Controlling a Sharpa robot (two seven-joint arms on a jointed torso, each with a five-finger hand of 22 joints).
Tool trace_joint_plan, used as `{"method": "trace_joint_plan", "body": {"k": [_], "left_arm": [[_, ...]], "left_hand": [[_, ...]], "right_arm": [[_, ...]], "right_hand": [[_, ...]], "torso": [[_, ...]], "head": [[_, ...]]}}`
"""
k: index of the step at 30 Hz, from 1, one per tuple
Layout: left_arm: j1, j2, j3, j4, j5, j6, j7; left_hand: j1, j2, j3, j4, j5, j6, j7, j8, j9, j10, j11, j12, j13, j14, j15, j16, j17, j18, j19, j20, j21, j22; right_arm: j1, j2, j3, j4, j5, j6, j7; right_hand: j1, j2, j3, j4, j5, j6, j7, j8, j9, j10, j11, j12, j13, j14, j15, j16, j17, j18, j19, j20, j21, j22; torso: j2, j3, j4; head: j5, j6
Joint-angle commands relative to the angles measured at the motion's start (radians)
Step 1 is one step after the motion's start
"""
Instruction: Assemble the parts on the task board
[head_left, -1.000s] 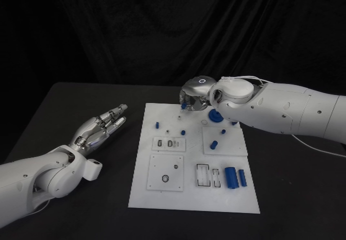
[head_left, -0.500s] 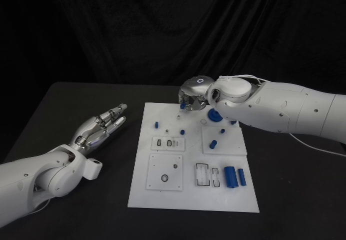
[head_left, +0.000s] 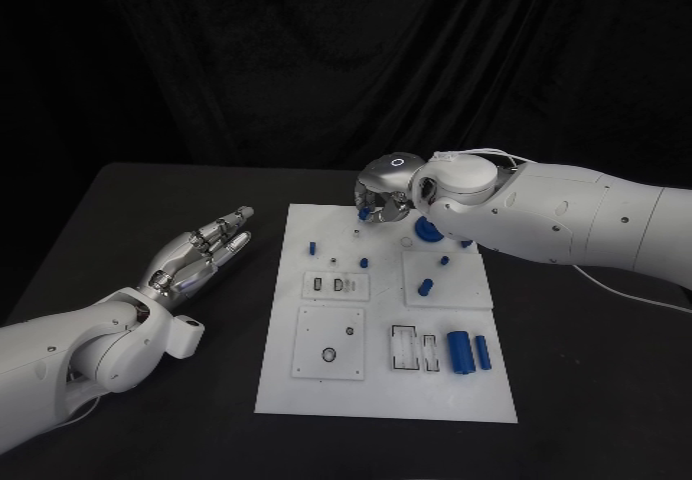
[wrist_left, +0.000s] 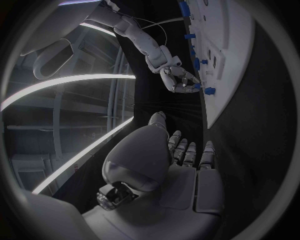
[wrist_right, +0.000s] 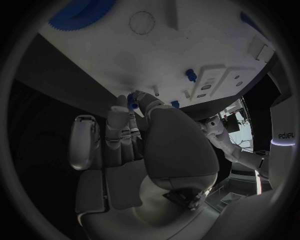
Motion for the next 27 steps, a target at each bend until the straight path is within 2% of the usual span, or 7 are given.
{"method": "trace_joint_plan", "body": {"k": [1, 15, 19, 22, 23, 25, 27], "left_arm": [[0.002, 0.003, 0.001, 0.0, -0.002, 0.012, 0.193], [0.002, 0.004, 0.001, -0.003, -0.002, 0.013, 0.189], [0.002, 0.004, 0.001, -0.004, -0.002, 0.013, 0.187], [0.002, 0.004, 0.001, -0.004, -0.002, 0.014, 0.187], [0.002, 0.004, 0.001, -0.004, -0.002, 0.014, 0.187], [0.002, 0.004, 0.001, -0.004, -0.002, 0.014, 0.186], [0.002, 0.004, 0.001, -0.004, -0.002, 0.015, 0.186]], "left_hand": [[0.011, 0.0, 0.006, 0.002, 0.006, 0.001, 0.005, -0.001, 0.001, 0.0, -0.001, -0.006, -0.001, -0.002, 0.005, -0.004, -0.001, 0.019, 0.0, 0.005, -0.002, 0.002], [0.012, 0.001, 0.007, 0.002, 0.007, 0.001, 0.006, -0.001, 0.001, 0.0, 0.0, -0.006, -0.001, -0.002, 0.005, -0.004, -0.001, 0.019, 0.0, 0.005, -0.002, 0.002], [0.013, 0.001, 0.007, 0.001, 0.008, 0.0, 0.007, -0.001, 0.001, -0.001, 0.0, -0.006, -0.002, -0.002, 0.005, -0.004, -0.001, 0.019, 0.0, 0.006, -0.002, 0.002], [0.013, 0.001, 0.007, 0.001, 0.008, -0.001, 0.007, -0.001, 0.001, -0.001, 0.0, -0.006, -0.002, -0.002, 0.005, -0.004, -0.001, 0.019, 0.0, 0.006, -0.002, 0.002], [0.013, 0.001, 0.007, 0.001, 0.008, -0.001, 0.007, -0.001, 0.001, -0.001, 0.0, -0.006, -0.002, -0.002, 0.005, -0.004, -0.001, 0.019, 0.0, 0.006, -0.002, 0.002], [0.013, 0.001, 0.007, 0.001, 0.008, -0.001, 0.007, -0.001, 0.001, -0.001, 0.0, -0.006, -0.002, -0.002, 0.005, -0.004, -0.001, 0.019, 0.0, 0.006, -0.002, 0.002], [0.014, 0.001, 0.007, 0.001, 0.008, -0.002, 0.008, -0.001, 0.0, -0.002, 0.001, -0.006, -0.002, -0.002, 0.006, -0.004, -0.001, 0.019, 0.0, 0.006, -0.002, 0.002]], "right_arm": [[-0.007, 0.003, -0.001, -0.005, 0.012, 0.027, -0.007], [-0.01, 0.013, -0.001, -0.01, 0.021, 0.035, -0.009], [-0.01, 0.015, -0.001, -0.012, 0.021, 0.062, -0.033], [-0.01, 0.015, -0.001, -0.014, 0.021, 0.085, -0.056], [-0.01, 0.015, -0.001, -0.014, 0.021, 0.086, -0.059], [-0.01, 0.012, -0.001, -0.014, 0.021, 0.085, -0.068], [-0.01, 0.008, -0.001, -0.012, 0.021, 0.07, -0.071]], "right_hand": [[-0.003, 0.01, 0.006, -0.001, -0.004, -0.011, 0.0, 0.053, 0.211, -0.007, 0.005, -0.007, -0.001, -0.005, 0.004, -0.005, -0.001, -0.016, -0.003, 0.007, -0.005, -0.001], [-0.011, 0.009, 0.008, 0.003, -0.035, -0.048, 0.004, 0.023, 0.213, -0.027, 0.014, -0.024, 0.002, -0.018, 0.014, -0.018, -0.016, -0.012, -0.015, 0.015, -0.017, -0.012], [-0.026, -0.001, 0.008, 0.013, -0.083, -0.141, 0.008, -0.044, 0.191, -0.098, 0.041, -0.056, -0.002, -0.049, 0.037, -0.051, -0.057, -0.005, -0.043, 0.033, -0.047, -0.045], [-0.034, -0.014, -0.007, 0.012, -0.137, -0.272, 0.007, -0.131, 0.144, -0.226, 0.071, -0.096, -0.008, -0.117, 0.046, -0.115, -0.141, 0.013, -0.103, 0.047, -0.11, -0.115], [-0.034, -0.014, -0.007, 0.012, -0.137, -0.272, 0.007, -0.131, 0.144, -0.226, 0.071, -0.096, -0.008, -0.117, 0.046, -0.115, -0.141, 0.013, -0.103, 0.047, -0.11, -0.115], [-0.035, -0.013, -0.029, 0.006, -0.154, -0.365, -0.003, -0.135, 0.109, -0.301, 0.08, -0.091, -0.002, -0.154, 0.054, -0.136, -0.171, 0.021, -0.134, 0.053, -0.143, -0.145], [-0.033, -0.009, -0.055, -0.001, -0.162, -0.508, -0.009, -0.144, 0.035, -0.366, 0.087, -0.084, 0.009, -0.186, 0.058, -0.146, -0.189, 0.027, -0.159, 0.06, -0.172, -0.168]], "torso": [[0.0, -0.0002, 0.0001], [0.0, -0.0004, 0.0], [0.0, -0.0005, -0.0006], [0.0, -0.0006, -0.0003], [0.0, -0.0006, -0.0003], [0.0, -0.0005, -0.0001], [0.0, -0.0004, -0.0002]], "head": [[0.0, -0.001], [0.0, -0.005], [0.0, -0.004], [0.001, -0.004], [0.001, -0.004], [0.002, -0.003], [0.002, -0.002]]}}
